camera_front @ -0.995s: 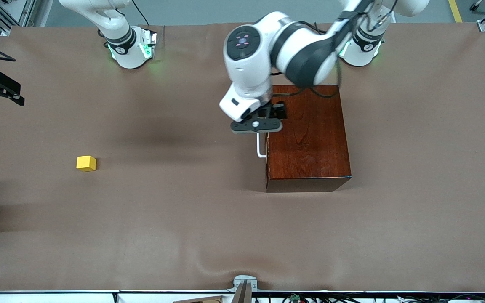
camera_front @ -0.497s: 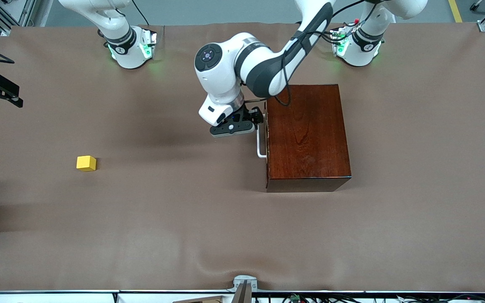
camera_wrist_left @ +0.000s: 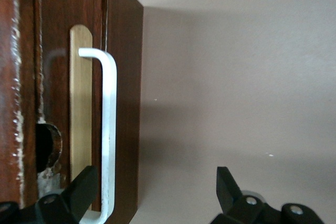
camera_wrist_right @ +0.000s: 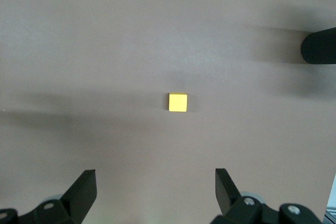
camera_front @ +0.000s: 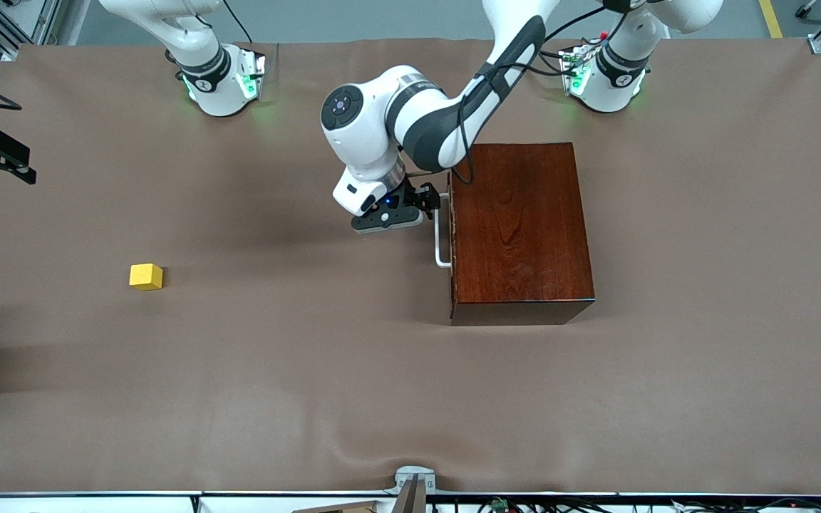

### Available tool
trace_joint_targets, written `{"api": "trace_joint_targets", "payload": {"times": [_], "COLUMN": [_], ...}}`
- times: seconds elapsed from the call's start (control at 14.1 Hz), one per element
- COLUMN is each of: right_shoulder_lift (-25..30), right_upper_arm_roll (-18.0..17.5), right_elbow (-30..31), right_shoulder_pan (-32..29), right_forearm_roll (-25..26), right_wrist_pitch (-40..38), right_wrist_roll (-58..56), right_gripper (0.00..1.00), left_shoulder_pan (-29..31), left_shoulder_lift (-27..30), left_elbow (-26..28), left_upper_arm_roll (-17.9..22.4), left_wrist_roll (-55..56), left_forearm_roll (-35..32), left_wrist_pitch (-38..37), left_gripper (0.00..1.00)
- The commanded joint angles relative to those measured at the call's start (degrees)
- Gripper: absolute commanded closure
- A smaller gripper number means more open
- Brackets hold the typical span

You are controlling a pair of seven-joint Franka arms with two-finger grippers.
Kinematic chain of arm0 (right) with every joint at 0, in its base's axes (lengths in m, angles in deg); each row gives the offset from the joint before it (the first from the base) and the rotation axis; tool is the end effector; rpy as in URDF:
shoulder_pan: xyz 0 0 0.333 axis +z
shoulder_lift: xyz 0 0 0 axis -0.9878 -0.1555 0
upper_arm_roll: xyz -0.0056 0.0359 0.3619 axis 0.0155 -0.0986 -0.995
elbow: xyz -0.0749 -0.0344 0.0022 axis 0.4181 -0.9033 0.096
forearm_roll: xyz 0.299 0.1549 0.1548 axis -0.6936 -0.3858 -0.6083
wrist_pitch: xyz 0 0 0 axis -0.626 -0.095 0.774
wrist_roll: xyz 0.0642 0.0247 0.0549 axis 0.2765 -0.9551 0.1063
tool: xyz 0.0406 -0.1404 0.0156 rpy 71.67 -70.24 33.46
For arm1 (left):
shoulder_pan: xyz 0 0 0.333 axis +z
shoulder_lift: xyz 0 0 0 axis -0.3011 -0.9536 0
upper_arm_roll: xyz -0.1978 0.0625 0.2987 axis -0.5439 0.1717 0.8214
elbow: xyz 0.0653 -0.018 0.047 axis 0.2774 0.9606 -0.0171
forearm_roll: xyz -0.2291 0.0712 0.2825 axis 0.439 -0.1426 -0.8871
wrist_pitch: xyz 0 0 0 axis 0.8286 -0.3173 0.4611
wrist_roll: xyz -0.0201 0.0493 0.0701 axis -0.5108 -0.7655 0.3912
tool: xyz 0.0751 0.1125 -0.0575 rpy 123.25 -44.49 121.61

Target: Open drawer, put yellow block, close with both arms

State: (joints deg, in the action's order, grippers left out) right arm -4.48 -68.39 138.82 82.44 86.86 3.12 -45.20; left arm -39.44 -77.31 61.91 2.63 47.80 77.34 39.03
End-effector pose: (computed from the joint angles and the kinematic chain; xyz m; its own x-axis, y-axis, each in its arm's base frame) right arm 0.5162 -0.0477 0.6538 0.9894 0.1449 -0.0121 0.1453 -0.9884 0.0431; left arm 0.4480 -0.5814 0.3308 0.9978 0.0342 0.0572 0.0473 -0.9680 -0.2464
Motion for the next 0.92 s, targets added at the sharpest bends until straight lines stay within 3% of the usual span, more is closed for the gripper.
{"api": "trace_joint_targets", "payload": {"times": [0.0,0.85], "right_shoulder_lift": [-1.16,-1.77], "right_upper_arm_roll": [-0.51,-0.60], "right_elbow": [-1.22,-1.22], "right_shoulder_pan": [-1.12,-0.68], "right_forearm_roll": [0.82,0.73], "right_wrist_pitch": [-0.55,-0.55], "right_wrist_roll": [0.61,0.61], "right_gripper": [0.00,0.00], "left_shoulder_pan": [-0.69,-0.51], "left_shoulder_lift": [-1.59,-2.99], "left_elbow": [-0.73,0.24], "left_upper_arm_roll": [0.83,0.75], "left_wrist_roll": [4.24,-3.03], "left_forearm_roll": [-1.58,-1.76], "left_wrist_pitch": [-1.04,-2.45], "left_gripper": [0.00,0.00]}}
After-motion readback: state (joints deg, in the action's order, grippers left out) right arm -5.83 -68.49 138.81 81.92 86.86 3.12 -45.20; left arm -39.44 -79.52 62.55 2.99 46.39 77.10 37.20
